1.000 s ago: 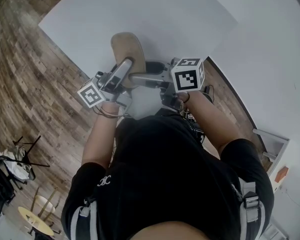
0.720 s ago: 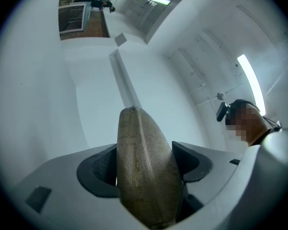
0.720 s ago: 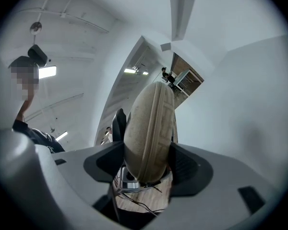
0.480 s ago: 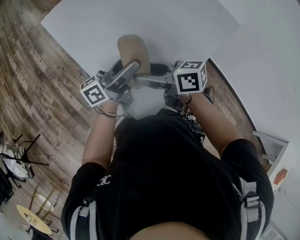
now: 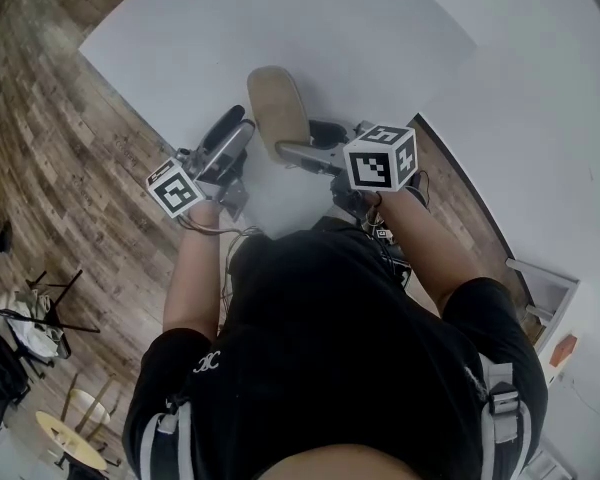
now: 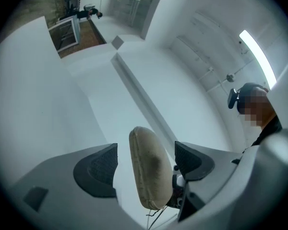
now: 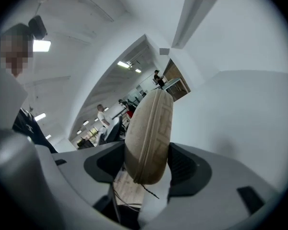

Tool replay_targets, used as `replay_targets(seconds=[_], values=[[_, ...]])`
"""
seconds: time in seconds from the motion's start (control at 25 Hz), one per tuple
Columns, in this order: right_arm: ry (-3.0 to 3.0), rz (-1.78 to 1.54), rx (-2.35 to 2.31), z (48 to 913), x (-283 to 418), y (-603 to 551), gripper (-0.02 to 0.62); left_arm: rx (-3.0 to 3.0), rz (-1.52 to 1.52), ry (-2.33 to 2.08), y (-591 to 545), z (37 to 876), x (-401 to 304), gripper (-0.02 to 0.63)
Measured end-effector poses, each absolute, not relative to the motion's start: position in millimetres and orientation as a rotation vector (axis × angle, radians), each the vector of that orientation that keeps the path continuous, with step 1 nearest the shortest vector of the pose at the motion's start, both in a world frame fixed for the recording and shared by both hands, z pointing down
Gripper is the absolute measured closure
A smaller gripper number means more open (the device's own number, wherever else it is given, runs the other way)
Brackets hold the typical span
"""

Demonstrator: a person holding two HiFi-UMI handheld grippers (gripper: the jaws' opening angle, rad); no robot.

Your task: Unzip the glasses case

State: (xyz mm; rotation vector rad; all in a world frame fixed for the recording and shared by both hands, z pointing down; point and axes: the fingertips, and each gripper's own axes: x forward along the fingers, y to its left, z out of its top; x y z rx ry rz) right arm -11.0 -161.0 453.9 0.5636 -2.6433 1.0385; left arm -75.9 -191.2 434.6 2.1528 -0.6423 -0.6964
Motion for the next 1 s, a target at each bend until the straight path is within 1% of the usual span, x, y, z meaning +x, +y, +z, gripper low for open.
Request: replay_targets(seconds=[0.12, 0.16, 0.2, 0.24, 0.32, 0.52, 0.72, 0.92, 1.0], values=[[-2.526, 0.81, 0.692, 477.4, 7.3, -173.1, 0.307, 2.206, -0.536, -0.842, -193.4, 450.6, -87.0, 0.258], [-2.483, 0.74, 0.72, 485.4, 12.7, -176.1, 0.307, 2.234, -0.468, -0.907, -192.5, 455.1, -88.5, 0.268], [-2.447, 0.693, 0.741, 492.3, 16.9, -178.5, 0.307, 2.254, -0.408, -0.97, -191.8, 459.4, -90.1, 0.313], [-2.424, 0.67, 0.756, 497.2, 19.6, -180.8, 0.307, 2.263, -0.356, -1.03, -191.5, 463.7, -92.2, 0.392], [-2.408, 0.651, 0.782, 501.6, 20.5, -186.1, 0.307, 2.276, -0.256, -1.116, -190.5, 472.9, -93.9, 0.604], [-2.344, 0.462, 0.786, 514.8, 17.0, -195.0, 0.307, 2.33, 0.009, -1.148, -183.6, 495.5, -80.3, 0.604], [-2.144, 0.253, 0.711, 561.2, 30.0, -202.2, 0.307, 2.324, 0.21, -1.196, -180.3, 514.2, -76.8, 0.604], [-2.01, 0.285, 0.692, 597.7, 37.3, -220.9, 0.308, 2.313, 0.42, -1.263, -173.2, 531.7, -80.6, 0.604], [-1.996, 0.281, 0.705, 600.6, 33.6, -231.5, 0.308, 2.285, 0.449, -1.268, -171.2, 537.3, -81.3, 0.604]])
